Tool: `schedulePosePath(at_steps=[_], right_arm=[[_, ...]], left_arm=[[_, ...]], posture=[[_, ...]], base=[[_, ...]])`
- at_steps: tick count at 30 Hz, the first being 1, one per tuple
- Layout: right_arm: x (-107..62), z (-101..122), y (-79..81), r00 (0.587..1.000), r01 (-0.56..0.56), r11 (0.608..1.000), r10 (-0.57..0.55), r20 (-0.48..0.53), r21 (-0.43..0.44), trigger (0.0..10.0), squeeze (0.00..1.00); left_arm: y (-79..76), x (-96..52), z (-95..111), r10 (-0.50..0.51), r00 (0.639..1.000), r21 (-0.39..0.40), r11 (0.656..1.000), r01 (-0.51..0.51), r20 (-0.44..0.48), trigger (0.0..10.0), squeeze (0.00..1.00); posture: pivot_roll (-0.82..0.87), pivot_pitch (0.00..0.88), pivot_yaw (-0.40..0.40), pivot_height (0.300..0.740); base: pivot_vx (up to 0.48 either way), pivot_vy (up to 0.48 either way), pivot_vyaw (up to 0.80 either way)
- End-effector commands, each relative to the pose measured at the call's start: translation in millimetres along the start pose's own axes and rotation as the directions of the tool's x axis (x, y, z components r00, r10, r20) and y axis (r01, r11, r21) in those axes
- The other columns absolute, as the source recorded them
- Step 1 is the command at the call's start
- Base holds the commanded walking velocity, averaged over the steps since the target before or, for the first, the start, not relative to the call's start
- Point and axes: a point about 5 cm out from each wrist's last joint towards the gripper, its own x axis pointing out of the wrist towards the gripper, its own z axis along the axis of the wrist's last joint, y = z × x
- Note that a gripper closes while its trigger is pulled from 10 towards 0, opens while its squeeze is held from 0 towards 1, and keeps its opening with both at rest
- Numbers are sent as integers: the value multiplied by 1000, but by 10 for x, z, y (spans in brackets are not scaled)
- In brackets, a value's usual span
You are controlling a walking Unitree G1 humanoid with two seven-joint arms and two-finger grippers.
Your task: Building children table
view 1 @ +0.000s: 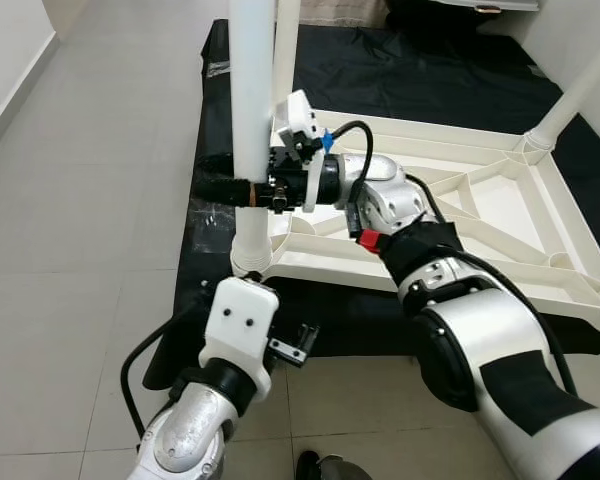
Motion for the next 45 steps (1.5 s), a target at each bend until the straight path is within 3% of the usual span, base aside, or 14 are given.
schedulePosePath(at_steps=[1,11,12,18,24,31,36,40,45], right_arm=[[-150,-528,90,990,62,987,-42,-136,150,10000,0],[-194,-617,88,979,182,974,-167,-120,131,10000,0],[-201,-630,55,962,259,956,-244,-120,135,10000,0],[-238,-632,-37,900,435,886,-420,-120,159,10000,0],[-278,-619,-68,858,513,846,-503,-106,143,10000,0],[-271,-608,-35,840,542,832,-536,-80,121,10000,0],[-177,-597,-19,788,615,785,-609,-92,70,10000,0],[-83,-612,-62,695,718,692,-705,-144,78,10000,0],[-73,-616,-83,648,759,648,-742,-169,62,10000,0]], left_arm=[[2,0,-38,-4,1000,6,1000,4,-20,10000,0],[37,9,-34,-5,1000,14,1000,5,-22,10000,0],[47,13,-32,-4,1000,16,1000,5,-21,10000,0],[57,16,-32,-7,1000,24,1000,8,-21,10000,0],[70,18,-37,-9,1000,30,1000,10,-22,10000,0],[88,22,-36,-10,1000,34,999,11,-22,10000,0],[96,28,-31,-13,1000,39,999,13,-20,10000,0],[90,33,-23,-14,1000,38,999,15,-17,10000,0],[87,34,-26,-16,1000,41,999,17,-18,10000,0]], posture=[[117,273,-133,740],[115,280,-126,740],[112,283,-122,740],[111,284,-119,740],[110,283,-117,740],[108,285,-111,740],[105,289,-111,740],[105,289,-113,740],[108,284,-114,740]], base=[[0,0,0],[0,0,0],[0,0,0],[0,0,0],[0,0,0],[0,0,0],[0,0,0],[0,0,0],[0,0,0]])
